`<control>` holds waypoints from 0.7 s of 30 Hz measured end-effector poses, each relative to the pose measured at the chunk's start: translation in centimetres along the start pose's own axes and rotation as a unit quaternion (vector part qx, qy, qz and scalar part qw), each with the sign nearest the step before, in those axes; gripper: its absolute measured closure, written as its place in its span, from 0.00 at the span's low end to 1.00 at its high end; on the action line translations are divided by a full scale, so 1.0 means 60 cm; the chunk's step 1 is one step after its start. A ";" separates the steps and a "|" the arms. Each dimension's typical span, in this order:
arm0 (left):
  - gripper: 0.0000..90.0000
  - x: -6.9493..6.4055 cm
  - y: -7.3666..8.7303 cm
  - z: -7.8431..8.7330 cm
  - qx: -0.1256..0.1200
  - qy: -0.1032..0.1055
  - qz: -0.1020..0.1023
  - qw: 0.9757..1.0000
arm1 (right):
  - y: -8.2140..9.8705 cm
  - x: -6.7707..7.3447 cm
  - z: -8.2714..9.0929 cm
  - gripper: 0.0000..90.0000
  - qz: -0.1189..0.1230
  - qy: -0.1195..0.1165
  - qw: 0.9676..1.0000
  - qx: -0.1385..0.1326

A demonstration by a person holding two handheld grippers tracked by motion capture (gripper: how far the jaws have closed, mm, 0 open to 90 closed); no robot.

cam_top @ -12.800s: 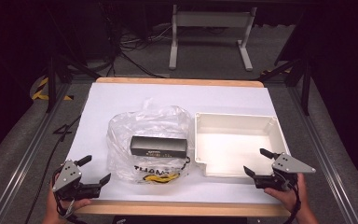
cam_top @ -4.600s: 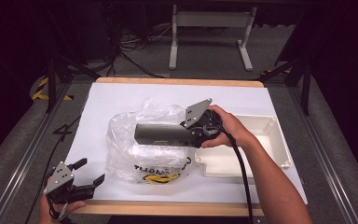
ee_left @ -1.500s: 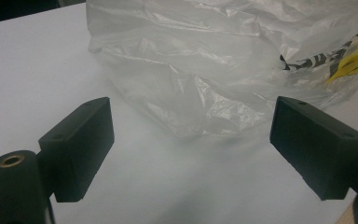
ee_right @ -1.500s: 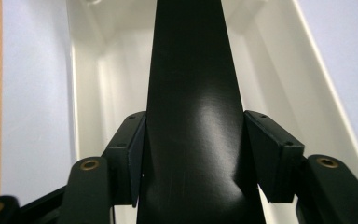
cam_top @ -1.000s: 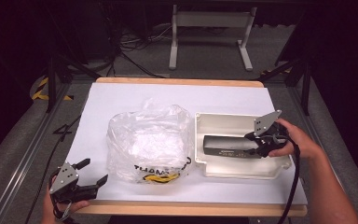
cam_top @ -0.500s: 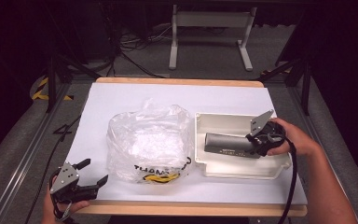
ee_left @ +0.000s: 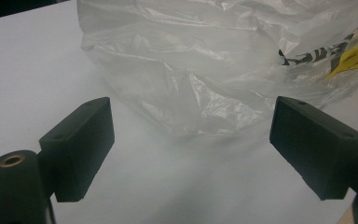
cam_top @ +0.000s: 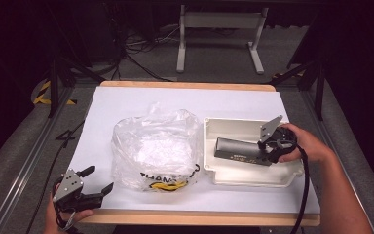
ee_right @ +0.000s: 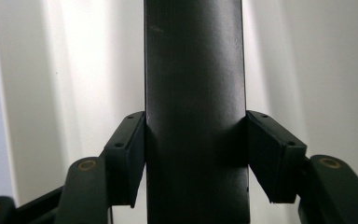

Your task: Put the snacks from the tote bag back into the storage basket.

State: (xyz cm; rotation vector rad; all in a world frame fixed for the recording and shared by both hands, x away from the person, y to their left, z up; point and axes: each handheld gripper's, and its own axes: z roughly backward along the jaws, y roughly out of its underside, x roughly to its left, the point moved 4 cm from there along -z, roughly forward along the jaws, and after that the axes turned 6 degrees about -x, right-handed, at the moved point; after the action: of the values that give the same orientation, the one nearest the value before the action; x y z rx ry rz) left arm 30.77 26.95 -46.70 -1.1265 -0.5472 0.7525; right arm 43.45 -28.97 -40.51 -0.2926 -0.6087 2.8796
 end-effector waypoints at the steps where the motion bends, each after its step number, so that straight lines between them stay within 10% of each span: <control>1: 0.16 0.000 0.000 0.000 0.000 -0.001 0.002 1.000 | 0.000 0.000 0.000 0.46 -0.001 0.003 1.000 0.001; 21: 0.16 0.002 0.001 0.001 0.001 0.000 0.000 1.000 | 0.009 -0.007 0.005 0.39 -0.018 0.033 0.999 0.007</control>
State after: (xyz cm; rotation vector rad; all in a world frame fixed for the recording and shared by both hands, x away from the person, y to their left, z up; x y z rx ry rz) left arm 30.76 27.08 -46.72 -1.1255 -0.5469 0.7541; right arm 43.72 -29.65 -40.42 -0.3687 -0.5765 2.8266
